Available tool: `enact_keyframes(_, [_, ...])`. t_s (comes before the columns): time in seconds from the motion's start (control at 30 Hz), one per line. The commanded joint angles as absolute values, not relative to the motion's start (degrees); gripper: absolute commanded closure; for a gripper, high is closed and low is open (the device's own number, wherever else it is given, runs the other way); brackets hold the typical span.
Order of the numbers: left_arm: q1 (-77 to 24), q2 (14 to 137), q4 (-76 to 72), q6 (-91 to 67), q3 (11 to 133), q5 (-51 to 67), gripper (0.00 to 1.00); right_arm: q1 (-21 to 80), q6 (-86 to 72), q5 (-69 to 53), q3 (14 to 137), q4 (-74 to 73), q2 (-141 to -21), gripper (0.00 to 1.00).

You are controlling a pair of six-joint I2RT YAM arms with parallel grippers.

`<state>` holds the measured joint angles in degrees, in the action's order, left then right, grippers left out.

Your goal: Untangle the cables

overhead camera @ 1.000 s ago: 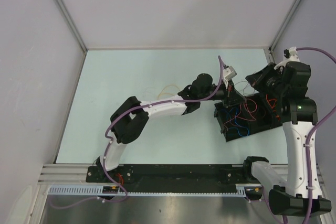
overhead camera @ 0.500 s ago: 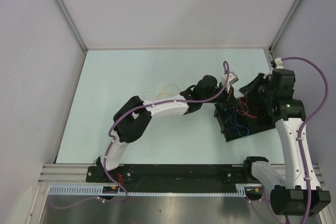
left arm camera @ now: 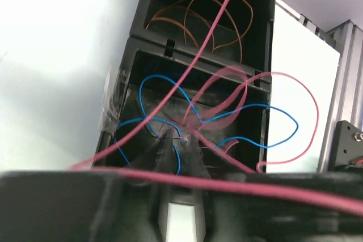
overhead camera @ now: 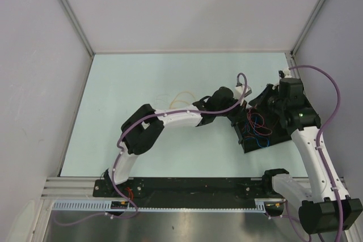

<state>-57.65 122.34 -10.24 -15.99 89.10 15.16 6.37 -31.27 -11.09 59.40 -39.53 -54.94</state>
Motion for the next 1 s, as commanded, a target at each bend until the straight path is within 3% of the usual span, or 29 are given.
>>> enact_keyframes(0.0, [-58.01, 117.16, -9.41, -14.85, 87.72, 13.54, 0.71, 6.59, -32.08, -7.91, 57.05, -38.5, -54.14, 1.0])
enact_keyframes(0.13, [-58.01, 115.14, -7.48, -15.12, 86.92, 11.52, 0.61, 6.5, -33.48, -6.51, 55.38, -38.85, -53.7, 1.0])
enact_keyframes(0.97, [-57.92, 99.95, 8.87, -15.55, 80.6, -4.83, 0.52, 4.83, -33.31, -3.34, 47.03, -31.91, -61.78, 1.0])
